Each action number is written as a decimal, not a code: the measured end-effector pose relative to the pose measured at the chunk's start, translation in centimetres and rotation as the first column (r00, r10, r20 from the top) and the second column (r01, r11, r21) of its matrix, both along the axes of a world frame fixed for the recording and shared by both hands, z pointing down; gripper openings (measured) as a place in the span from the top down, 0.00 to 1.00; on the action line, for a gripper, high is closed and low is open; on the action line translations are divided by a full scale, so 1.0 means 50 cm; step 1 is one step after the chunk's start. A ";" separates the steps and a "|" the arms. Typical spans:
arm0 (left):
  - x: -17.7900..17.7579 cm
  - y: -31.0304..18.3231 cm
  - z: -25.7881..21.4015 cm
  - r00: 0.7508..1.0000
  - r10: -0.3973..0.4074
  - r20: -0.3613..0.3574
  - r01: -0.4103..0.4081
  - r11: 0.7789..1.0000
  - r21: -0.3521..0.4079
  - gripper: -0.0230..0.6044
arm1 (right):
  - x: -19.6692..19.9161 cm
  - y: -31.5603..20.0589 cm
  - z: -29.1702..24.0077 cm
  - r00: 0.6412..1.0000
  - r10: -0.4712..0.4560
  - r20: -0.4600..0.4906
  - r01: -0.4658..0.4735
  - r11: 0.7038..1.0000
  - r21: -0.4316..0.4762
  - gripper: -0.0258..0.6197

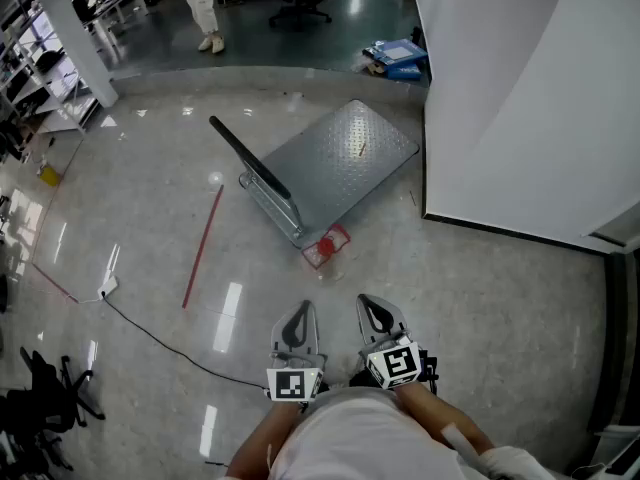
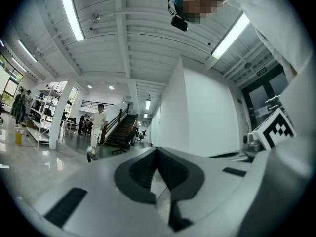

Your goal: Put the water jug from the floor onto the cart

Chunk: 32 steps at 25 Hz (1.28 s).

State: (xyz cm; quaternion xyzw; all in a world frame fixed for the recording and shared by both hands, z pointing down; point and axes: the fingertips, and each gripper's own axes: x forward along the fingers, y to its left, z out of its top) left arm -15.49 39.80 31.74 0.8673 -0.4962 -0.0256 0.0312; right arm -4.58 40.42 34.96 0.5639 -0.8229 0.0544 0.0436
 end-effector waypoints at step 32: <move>0.019 0.015 -0.002 0.999 -0.016 0.040 0.015 0.999 0.041 0.96 | 0.037 0.013 -0.021 0.999 0.006 0.051 -0.008 0.999 0.038 0.94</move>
